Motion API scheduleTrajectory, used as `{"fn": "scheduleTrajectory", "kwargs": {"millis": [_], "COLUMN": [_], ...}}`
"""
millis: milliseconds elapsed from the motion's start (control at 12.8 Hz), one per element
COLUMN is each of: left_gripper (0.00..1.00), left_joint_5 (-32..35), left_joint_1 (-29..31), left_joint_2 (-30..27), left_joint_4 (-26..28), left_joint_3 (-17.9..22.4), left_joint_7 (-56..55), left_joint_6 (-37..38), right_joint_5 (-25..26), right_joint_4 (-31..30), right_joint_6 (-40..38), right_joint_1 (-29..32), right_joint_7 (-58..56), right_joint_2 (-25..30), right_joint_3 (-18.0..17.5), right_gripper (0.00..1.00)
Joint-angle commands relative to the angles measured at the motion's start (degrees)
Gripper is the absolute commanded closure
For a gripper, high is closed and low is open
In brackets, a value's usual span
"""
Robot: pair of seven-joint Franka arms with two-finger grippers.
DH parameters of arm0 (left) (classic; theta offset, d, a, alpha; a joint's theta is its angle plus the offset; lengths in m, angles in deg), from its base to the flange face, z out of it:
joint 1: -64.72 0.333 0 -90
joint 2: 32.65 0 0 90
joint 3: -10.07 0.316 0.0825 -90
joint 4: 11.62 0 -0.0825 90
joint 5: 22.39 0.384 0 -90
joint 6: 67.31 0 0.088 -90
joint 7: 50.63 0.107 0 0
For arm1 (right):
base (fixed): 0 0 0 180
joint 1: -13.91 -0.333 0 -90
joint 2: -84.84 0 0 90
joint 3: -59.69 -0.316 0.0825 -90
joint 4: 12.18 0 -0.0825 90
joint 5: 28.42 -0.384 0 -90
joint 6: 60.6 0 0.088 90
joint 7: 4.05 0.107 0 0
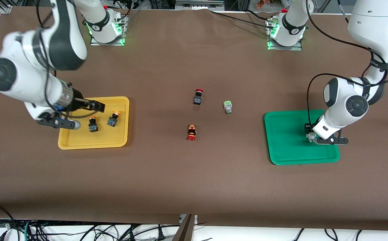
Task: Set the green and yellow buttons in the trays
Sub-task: 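Place the blue button in the yellow tray while the left gripper places green, then move the left gripper to the second green button while the right retracts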
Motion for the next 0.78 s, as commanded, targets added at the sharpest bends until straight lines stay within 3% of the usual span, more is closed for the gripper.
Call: {"fn": "scheduleTrajectory", "kwargs": {"millis": [0, 156, 312, 546, 702], "left_gripper": [0.0, 0.0, 0.0, 0.0, 0.0], "left_joint_5": [-3.4, -3.4, -3.1, -2.8, -0.9], "left_joint_1": [-1.6, -2.0, -4.7, -7.9, -11.1], "left_joint_2": [-0.5, -0.3, 1.1, 4.1, 5.2], "left_joint_4": [-7.9, -7.9, -8.0, -8.0, -7.9], "left_joint_3": [-5.2, -11.5, -14.9, -20.8, -23.1], "left_joint_7": [-7.1, -17.9, -27.8, -37.6, -44.6], "left_joint_6": [12.8, 13.0, 12.1, 7.3, 6.8], "right_joint_5": [5.6, 10.0, 10.4, 10.5, 11.5], "right_joint_4": [-3.8, -3.8, -3.8, -3.0, -1.3], "right_joint_6": [-2.5, -4.6, -7.3, -8.1, -7.0], "right_joint_1": [2.4, 12.3, 20.4, 35.8, 37.5], "right_joint_7": [-0.2, -0.3, -0.1, -0.5, -1.1], "right_joint_2": [9.1, 13.3, 14.9, 15.8, 15.5], "right_joint_3": [-2.3, -12.3, -20.0, -35.1, -37.4], "right_gripper": [0.0, 0.0, 0.01, 0.0, 0.0]}}
